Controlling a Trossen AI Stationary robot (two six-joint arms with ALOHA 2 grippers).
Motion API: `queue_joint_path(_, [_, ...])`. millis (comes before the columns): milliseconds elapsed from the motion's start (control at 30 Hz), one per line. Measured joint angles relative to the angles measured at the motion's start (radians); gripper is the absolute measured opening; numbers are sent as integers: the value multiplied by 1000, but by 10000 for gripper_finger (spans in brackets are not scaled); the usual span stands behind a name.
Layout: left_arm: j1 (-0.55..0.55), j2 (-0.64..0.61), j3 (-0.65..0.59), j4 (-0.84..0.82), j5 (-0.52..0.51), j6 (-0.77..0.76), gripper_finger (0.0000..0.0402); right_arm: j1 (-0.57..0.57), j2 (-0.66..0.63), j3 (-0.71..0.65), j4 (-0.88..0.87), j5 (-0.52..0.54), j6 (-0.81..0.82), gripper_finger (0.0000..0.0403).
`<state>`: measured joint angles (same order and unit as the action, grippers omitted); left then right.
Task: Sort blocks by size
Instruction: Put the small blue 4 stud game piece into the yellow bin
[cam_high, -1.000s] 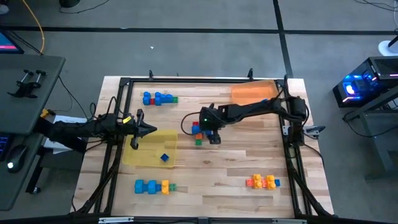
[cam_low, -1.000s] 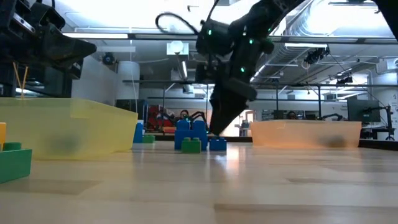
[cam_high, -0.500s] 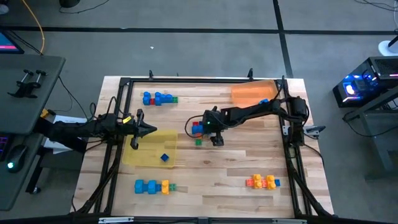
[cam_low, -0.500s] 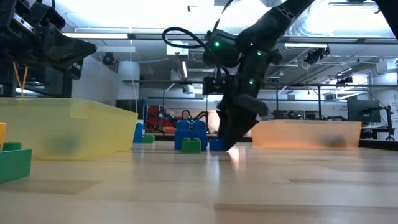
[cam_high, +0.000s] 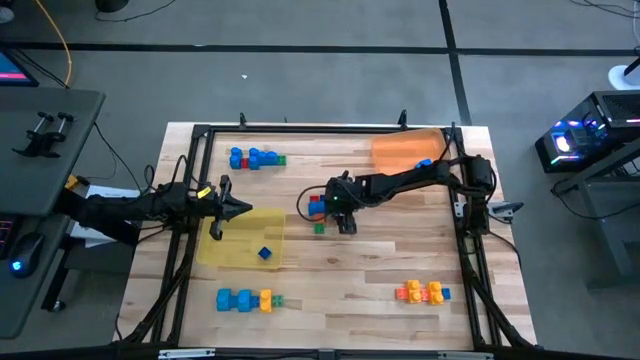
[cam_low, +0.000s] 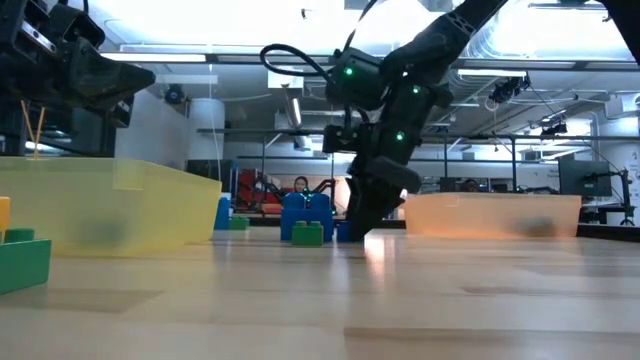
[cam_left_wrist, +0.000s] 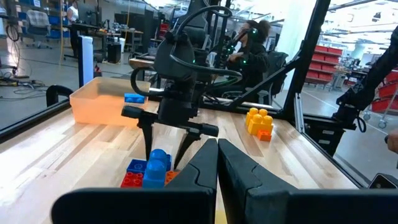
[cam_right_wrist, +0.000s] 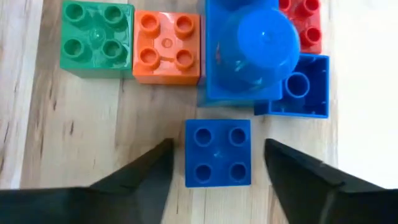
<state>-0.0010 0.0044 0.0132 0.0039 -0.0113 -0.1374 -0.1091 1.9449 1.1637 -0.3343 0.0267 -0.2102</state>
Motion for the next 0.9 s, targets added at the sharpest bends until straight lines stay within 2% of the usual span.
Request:
queue_joint_path(167, [0,0,0,0,0,0,0,0,2,2,-9,-37,51,142])
queue_joint_path(300, [0,0,0,0,1,0,0,-3,-50,38,-111,-35,47,136])
queue_joint_path(433, [0,0,0,0,0,0,0,-29,-171,111,-160,-25,6,136])
queue_joint_path(533, [0,0,0,1,0,0,0,-52,-221,146,-56,-36,43,136])
queue_joint_path(633, [0,2,0,0,0,0,0,-49,-211,169,102,-65,108,136])
queue_joint_path(900, [0,2,0,0,0,0,0,68,65,244,480,-153,335,136])
